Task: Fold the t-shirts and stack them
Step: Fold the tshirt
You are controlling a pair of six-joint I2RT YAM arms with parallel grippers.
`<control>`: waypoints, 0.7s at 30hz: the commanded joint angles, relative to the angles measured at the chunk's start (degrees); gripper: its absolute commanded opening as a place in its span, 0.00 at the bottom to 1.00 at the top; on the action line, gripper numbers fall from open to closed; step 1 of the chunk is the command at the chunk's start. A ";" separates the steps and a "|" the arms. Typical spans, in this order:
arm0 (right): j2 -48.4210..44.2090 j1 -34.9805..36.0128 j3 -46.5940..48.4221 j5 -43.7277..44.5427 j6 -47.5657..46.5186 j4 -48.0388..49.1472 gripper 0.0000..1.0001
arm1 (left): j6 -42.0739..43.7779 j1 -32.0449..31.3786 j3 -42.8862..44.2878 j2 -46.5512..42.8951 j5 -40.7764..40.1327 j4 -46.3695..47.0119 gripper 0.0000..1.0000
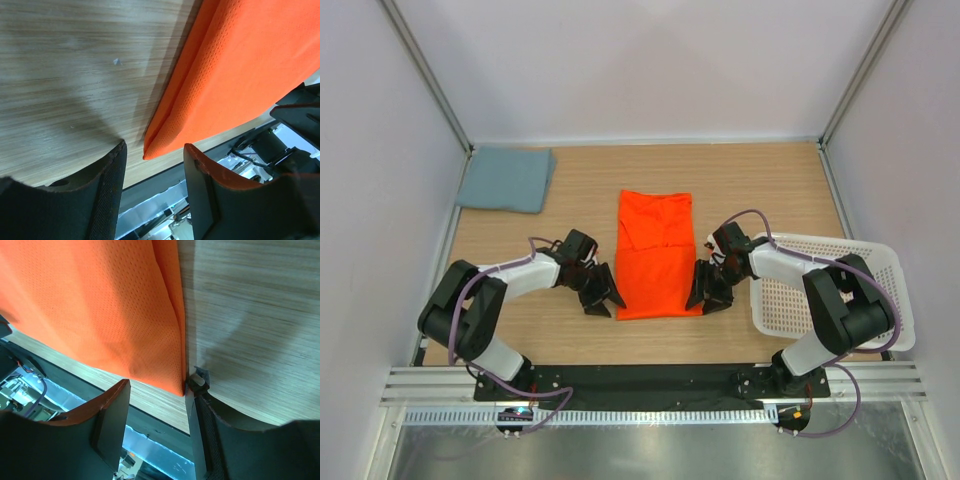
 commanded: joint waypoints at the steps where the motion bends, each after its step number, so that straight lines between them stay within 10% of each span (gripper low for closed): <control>1: 1.22 -0.19 -1.83 2.31 0.17 3.71 0.54 | -0.58 -0.45 -0.87 1.05 -1.16 -0.19 0.51; 21: 3.86 -0.55 -1.13 3.62 -2.73 3.27 0.49 | -1.38 -0.45 -1.40 6.14 -3.27 0.51 0.47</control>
